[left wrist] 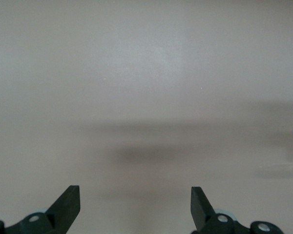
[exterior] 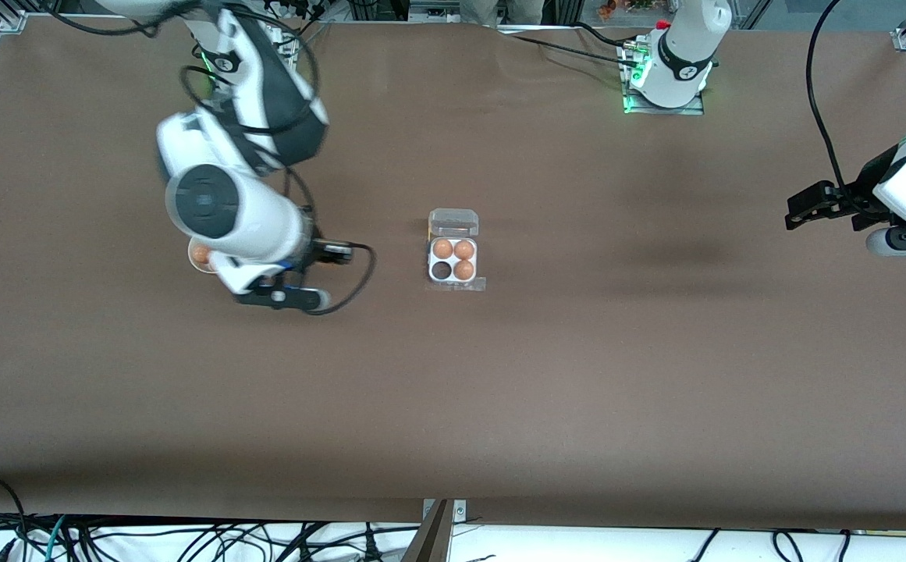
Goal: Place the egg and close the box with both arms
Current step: 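Carry the egg with the right gripper over the clear egg carton, then lower the egg into the empty slot while the left gripper approaches, then withdraw the right gripper while the left gripper grasps the carton lid, then fold the carton lid shut over the eggs with the left gripper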
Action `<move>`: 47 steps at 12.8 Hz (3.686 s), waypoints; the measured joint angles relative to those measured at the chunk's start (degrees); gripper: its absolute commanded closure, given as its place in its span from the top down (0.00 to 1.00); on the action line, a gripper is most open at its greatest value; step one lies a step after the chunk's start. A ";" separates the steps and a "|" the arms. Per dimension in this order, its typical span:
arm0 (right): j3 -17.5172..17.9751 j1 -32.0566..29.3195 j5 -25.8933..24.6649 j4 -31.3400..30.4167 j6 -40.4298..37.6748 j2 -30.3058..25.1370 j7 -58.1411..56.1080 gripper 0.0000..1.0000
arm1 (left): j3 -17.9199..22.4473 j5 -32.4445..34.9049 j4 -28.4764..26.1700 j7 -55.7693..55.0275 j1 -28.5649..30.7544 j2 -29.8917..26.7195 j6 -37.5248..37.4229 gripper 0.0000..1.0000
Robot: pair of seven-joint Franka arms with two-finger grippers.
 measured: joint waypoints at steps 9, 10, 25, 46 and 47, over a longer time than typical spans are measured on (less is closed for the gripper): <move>-0.35 11.30 -1.00 0.37 15.97 10.89 8.49 0.00 | 0.00 0.00 0.02 0.00 0.00 0.01 0.00 1.00; -0.38 11.99 -1.60 0.40 17.00 12.08 9.15 0.00 | 0.00 0.00 0.02 0.00 0.00 0.01 0.00 1.00; -0.88 14.71 -4.29 0.93 20.91 17.07 16.35 1.00 | -5.15 -0.67 -0.01 -2.89 -1.93 0.67 -0.11 0.76; -31.63 2.90 -2.89 -21.88 -10.24 -25.95 -34.61 1.00 | -25.18 -12.09 3.13 -52.43 -25.62 34.77 11.44 0.06; -32.09 2.90 -2.89 -21.88 -10.32 -25.98 -35.30 1.00 | -25.04 -12.09 3.62 -52.48 -25.92 36.04 12.73 0.05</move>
